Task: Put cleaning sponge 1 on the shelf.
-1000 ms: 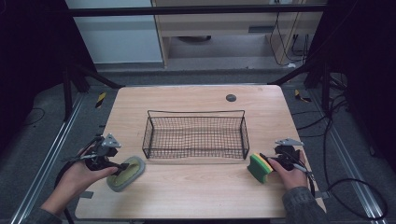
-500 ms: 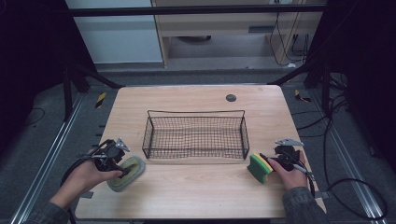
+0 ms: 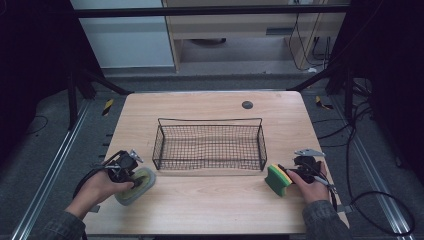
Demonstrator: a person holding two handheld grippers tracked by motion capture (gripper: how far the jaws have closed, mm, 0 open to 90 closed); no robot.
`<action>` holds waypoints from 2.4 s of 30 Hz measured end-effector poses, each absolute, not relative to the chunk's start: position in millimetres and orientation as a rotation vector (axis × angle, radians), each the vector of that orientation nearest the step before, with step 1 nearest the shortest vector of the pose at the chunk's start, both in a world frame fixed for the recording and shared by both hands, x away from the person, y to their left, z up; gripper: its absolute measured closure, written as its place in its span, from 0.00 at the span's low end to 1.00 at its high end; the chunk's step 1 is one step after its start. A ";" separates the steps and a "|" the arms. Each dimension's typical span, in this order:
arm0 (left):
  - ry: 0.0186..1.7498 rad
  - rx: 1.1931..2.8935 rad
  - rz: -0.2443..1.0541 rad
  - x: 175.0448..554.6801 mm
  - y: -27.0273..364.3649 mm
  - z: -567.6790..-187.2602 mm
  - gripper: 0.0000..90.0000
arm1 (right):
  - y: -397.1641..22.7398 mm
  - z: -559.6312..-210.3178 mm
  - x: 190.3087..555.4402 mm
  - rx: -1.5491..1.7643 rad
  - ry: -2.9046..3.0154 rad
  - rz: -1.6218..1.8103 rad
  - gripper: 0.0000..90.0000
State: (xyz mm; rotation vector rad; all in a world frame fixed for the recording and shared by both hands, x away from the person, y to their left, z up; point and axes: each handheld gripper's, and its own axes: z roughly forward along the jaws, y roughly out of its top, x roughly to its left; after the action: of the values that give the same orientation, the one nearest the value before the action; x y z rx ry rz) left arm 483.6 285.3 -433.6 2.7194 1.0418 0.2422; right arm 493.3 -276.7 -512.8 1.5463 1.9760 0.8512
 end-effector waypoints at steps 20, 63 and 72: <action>0.923 2.622 0.425 460.2 292.9 -406.6 0.78 | -276.3 -512.9 492.6 1.544 1.976 0.851 0.02; 0.635 2.588 0.793 497.0 279.6 -316.1 0.78 | -276.5 -513.0 493.0 1.540 1.986 0.855 0.01; 0.494 2.618 0.844 515.2 251.2 -304.4 0.78 | -276.5 -513.0 493.0 1.539 1.986 0.854 0.01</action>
State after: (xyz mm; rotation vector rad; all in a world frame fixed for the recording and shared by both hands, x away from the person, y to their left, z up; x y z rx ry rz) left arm 515.2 251.2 -304.4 2.6185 0.4942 0.8444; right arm 493.0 -276.5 -513.0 1.5395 1.9858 0.8544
